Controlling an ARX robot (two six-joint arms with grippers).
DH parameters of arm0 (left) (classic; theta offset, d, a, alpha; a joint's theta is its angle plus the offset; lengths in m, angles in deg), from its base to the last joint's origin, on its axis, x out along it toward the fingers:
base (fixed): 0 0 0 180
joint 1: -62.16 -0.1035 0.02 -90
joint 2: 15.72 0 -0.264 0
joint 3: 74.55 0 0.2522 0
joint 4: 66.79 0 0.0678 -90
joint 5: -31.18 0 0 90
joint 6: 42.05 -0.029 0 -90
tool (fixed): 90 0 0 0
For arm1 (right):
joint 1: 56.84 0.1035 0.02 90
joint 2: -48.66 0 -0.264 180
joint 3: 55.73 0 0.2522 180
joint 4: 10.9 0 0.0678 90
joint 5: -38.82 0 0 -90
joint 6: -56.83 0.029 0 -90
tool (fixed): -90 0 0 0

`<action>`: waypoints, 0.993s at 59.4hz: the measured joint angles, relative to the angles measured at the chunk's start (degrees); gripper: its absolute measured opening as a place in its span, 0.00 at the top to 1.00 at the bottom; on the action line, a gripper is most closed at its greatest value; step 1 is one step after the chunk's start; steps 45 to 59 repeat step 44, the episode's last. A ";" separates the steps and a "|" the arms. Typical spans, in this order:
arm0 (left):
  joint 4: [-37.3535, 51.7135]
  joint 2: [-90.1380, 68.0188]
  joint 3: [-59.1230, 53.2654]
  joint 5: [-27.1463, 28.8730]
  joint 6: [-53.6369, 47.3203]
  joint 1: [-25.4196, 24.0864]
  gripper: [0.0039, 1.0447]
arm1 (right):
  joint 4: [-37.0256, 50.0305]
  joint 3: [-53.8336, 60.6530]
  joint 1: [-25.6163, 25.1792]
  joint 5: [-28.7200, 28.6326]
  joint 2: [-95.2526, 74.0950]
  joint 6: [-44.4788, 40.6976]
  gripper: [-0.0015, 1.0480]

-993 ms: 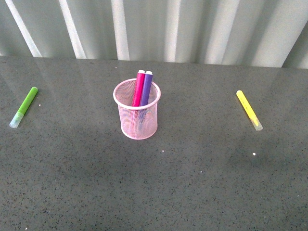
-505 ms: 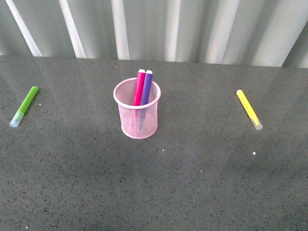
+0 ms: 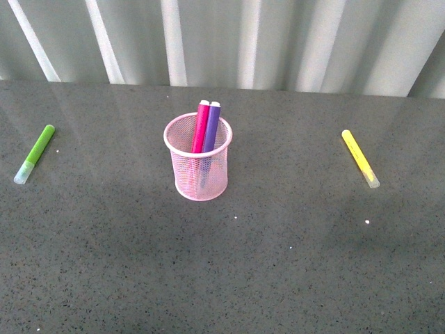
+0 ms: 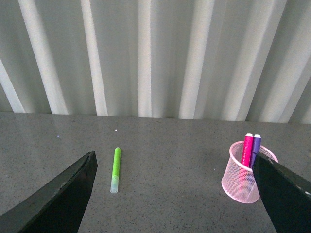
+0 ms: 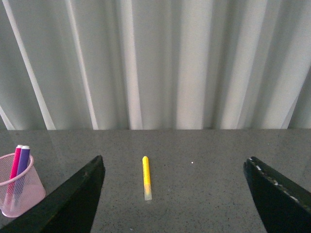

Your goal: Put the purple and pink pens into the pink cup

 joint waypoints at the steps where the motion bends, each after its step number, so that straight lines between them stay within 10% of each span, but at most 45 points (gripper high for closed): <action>1: 0.00 0.00 0.00 0.00 0.00 0.00 0.06 | 0.00 0.00 0.00 0.00 0.00 0.00 0.07; 59: 0.00 0.00 0.00 0.00 0.00 0.00 0.06 | 0.00 0.00 0.00 0.00 0.00 0.04 0.07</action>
